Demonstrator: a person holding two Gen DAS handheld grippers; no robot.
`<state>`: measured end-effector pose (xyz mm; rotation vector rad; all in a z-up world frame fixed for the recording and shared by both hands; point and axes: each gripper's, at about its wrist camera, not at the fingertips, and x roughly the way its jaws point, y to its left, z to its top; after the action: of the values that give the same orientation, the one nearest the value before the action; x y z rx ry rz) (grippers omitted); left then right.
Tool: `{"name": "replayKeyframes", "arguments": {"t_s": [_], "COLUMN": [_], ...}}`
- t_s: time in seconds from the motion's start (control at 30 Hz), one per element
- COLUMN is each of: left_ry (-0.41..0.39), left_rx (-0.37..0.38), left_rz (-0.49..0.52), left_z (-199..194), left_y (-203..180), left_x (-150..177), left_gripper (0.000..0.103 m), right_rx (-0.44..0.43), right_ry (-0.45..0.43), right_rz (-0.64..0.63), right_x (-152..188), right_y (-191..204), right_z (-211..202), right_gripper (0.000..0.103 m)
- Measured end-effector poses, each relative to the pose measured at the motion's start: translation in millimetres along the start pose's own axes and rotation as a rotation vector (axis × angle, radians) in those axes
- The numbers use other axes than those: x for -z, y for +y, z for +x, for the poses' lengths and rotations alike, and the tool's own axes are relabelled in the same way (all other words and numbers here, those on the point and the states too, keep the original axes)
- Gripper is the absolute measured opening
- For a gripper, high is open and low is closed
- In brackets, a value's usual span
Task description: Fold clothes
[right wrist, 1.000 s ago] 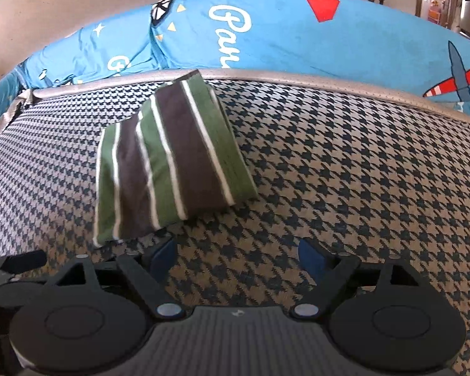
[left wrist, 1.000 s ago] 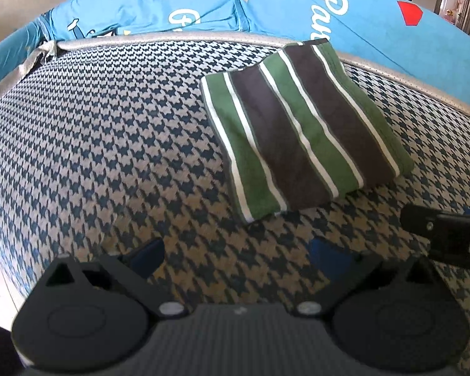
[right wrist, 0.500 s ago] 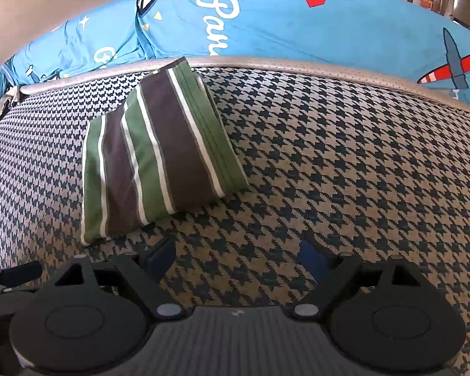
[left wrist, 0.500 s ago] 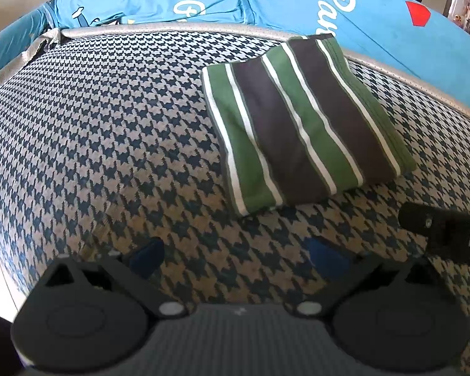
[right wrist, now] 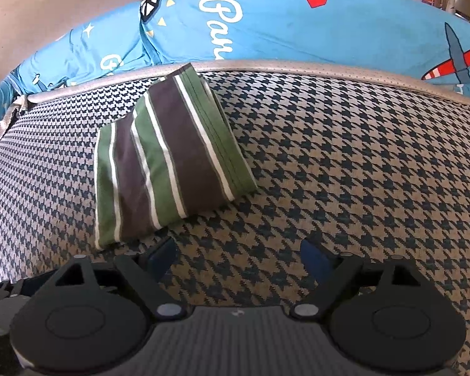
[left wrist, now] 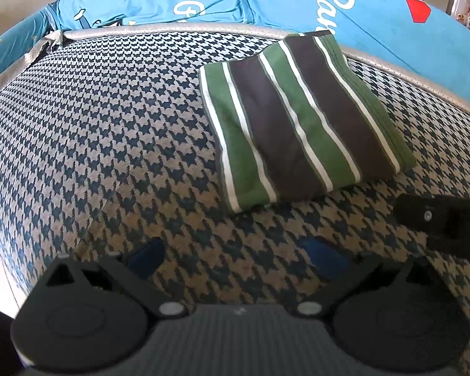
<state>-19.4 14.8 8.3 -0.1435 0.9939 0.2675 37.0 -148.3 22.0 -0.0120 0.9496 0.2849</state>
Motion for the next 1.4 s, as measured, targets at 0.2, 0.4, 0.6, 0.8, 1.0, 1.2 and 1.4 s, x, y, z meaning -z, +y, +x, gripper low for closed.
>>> {"name": "replayKeyframes", "arguments": {"t_s": [0.2, 0.4, 0.6, 0.8, 1.0, 1.2, 1.4], "left_ry": [0.003, -0.006, -0.004, -0.007, -0.013, -0.016, -0.020], "left_rx": [-0.003, -0.011, -0.010, -0.008, -0.005, -0.010, -0.011], "left_rz": [-0.018, -0.019, -0.016, -0.013, -0.011, -0.009, -0.002], "left_z": [-4.0, -7.4, -9.1, -11.8, -13.5, -13.7, -15.0], "left_y": [1.5, 2.1, 1.7, -0.4, 0.4, 0.9, -0.1], "left_x": [2.7, 3.9, 6.5, 10.0, 9.6, 8.6, 8.4], "left_gripper": [0.103, 0.103, 0.103, 0.103, 0.103, 0.103, 0.103], "right_rx": [-0.010, -0.015, -0.021, -0.026, -0.024, -0.023, -0.033], "right_ry": [0.004, 0.022, 0.008, 0.008, 0.003, 0.001, -0.009], "right_rz": [0.003, 0.008, 0.011, -0.013, -0.017, -0.010, -0.018], "right_x": [-0.7, 0.6, -0.7, 0.2, -2.2, -2.1, -1.9], "right_y": [2.2, 3.1, 3.5, 8.0, 11.5, 5.7, 6.7], "right_z": [1.2, 4.7, 2.2, 3.2, 7.5, 6.2, 4.2], "right_gripper": [0.087, 0.087, 0.087, 0.087, 0.087, 0.087, 0.087]}}
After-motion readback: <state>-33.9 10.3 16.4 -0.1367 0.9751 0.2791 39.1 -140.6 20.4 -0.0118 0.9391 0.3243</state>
